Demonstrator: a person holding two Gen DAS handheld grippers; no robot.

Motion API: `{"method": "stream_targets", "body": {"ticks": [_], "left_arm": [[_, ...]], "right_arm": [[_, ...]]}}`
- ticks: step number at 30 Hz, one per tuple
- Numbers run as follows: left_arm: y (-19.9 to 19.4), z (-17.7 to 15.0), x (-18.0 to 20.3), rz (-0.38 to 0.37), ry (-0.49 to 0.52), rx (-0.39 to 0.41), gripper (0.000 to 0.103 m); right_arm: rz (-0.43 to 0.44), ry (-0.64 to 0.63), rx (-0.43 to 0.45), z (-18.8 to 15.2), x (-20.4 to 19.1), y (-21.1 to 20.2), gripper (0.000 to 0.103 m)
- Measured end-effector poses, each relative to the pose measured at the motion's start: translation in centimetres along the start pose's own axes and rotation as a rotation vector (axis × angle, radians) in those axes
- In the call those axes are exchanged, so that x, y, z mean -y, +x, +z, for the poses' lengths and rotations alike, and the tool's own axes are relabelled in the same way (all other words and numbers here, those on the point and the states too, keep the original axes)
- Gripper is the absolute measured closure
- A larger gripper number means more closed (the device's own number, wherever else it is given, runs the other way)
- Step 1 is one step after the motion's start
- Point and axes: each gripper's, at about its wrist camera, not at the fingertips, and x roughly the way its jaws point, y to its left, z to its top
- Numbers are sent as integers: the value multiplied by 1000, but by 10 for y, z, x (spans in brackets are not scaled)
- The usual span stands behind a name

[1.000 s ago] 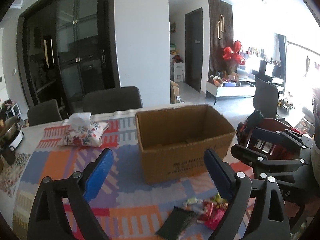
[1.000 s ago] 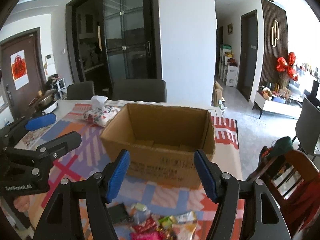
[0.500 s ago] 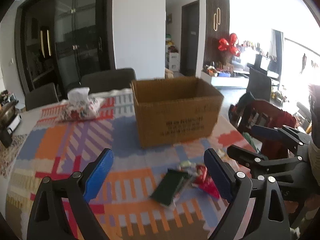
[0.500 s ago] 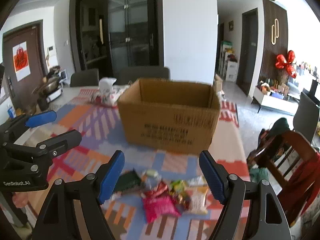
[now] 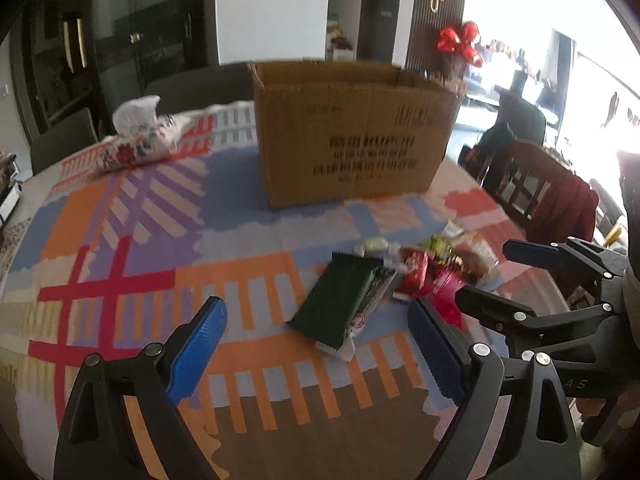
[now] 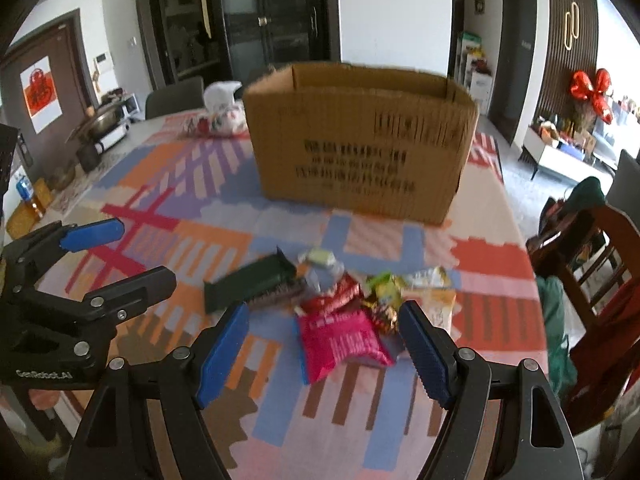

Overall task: Organize snacks
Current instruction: 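Move both grippers back toward the snack pile, then grasp the dark green packet with the left gripper while the right grasps the pink packet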

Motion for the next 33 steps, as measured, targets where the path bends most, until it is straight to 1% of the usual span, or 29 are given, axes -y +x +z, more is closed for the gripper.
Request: {"method": "stream_targets", "body": {"ticks": [8,12,16,21,24,28,33], "left_arm": [[38,4,-2,-20,24,-75,12],[55,6,-3,-36,16,-106,16],[74,7,-2,-59,15,-145,21],[90,8,-2,-77,15,-170,30],[96,9,-3,-104,4,-175,30],[101,12,-6,-142,-24,-185,34],[106,15,-7,-179,-49,-196,36]], "right_arm": [[11,54,-102,-8,12,34,25],[-1,77,-125,-11,17,46,25],[11,93,-152,-13,19,57,25],[23,102,-166,-13,19,66,26],[25,102,-169,-13,17,69,26],[29,105,-176,-11,14,73,30],[25,99,-171,-11,12,74,36]]}}
